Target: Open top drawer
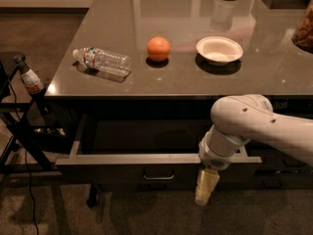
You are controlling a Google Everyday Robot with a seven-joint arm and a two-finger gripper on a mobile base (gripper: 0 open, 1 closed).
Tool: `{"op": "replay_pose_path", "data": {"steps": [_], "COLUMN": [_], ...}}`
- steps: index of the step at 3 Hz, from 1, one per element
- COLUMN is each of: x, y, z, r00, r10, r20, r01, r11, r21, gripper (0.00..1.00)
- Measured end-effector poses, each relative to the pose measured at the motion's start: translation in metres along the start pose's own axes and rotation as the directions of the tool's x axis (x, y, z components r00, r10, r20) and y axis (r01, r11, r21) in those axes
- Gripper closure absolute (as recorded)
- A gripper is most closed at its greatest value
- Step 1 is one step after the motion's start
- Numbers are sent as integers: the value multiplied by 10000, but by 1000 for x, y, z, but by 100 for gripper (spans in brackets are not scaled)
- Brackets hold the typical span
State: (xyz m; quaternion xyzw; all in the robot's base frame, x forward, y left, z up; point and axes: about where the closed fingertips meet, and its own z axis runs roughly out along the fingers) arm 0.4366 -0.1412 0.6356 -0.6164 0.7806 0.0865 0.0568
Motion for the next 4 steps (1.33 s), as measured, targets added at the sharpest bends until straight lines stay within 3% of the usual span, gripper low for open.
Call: {"op": "replay_pose_path", "data": {"steps": [1, 2, 3, 4], "x": [22, 30, 55, 55], "y": [28, 39, 78, 78], "z": [-6, -9, -21, -21], "r00": [9994, 9989, 9976, 9976], "r10": [311, 424, 675, 675], "r20": [-164, -187, -181, -181], "r01": [-320, -438, -693, -693], "r11": [9977, 9959, 9898, 9898], "r21": [-591, -792, -1246, -1246], "gripper": [0, 0, 0, 0]}}
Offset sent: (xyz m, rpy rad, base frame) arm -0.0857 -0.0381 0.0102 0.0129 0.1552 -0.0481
